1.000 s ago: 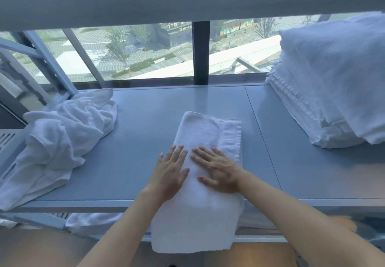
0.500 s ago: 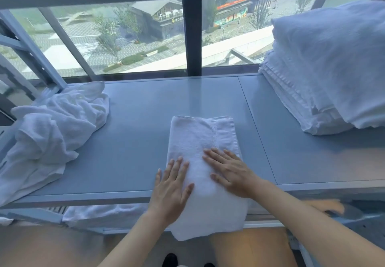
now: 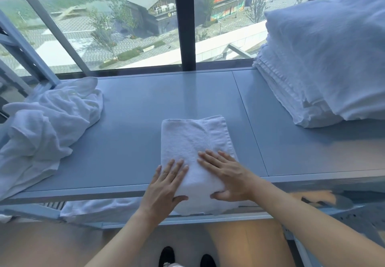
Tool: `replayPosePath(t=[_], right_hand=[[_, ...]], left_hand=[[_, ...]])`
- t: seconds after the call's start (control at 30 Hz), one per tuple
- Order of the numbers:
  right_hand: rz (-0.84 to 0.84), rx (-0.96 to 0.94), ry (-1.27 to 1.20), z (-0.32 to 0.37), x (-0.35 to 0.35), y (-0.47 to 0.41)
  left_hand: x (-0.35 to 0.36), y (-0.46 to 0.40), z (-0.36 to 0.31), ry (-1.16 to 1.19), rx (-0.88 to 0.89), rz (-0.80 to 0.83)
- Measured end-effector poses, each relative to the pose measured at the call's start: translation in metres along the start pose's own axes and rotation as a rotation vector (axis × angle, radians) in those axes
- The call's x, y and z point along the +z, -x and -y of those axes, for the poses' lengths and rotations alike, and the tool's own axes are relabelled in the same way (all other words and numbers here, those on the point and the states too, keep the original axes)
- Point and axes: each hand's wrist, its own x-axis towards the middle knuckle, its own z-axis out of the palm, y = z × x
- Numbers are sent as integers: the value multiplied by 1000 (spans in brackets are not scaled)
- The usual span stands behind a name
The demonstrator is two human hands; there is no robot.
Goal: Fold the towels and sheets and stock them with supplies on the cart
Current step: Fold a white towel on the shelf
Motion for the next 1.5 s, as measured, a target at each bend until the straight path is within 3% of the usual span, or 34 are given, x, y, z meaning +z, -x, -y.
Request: replayPosePath(t=[0.3,0.47,0.53,0.63,0.83,1.07,1.27,1.5], right_hand=[[-119,75,149,27,17,26],[-143,92,55,58,3,31],[-224,68,66,81,0,32],[-324,31,60,127,-1,32],[-333,3,81,224,-3,23],[-358,43,89,293,-12,41],[-336,139,129,305,-26,73],[-341,261,118,271,-45,104]], left_hand=[[-6,11,-12,35,32,-121],[-26,29,-7,11,75,-263],[-39,53,-5,0,85,-339],[-57,104,-1,14,10,-331],[-91,208,12,49,-151,-300],[-113,272,8,105,-158,-399],[-118,270,-5,178,-113,-421],[-106,211,-24,224,-27,-379]])
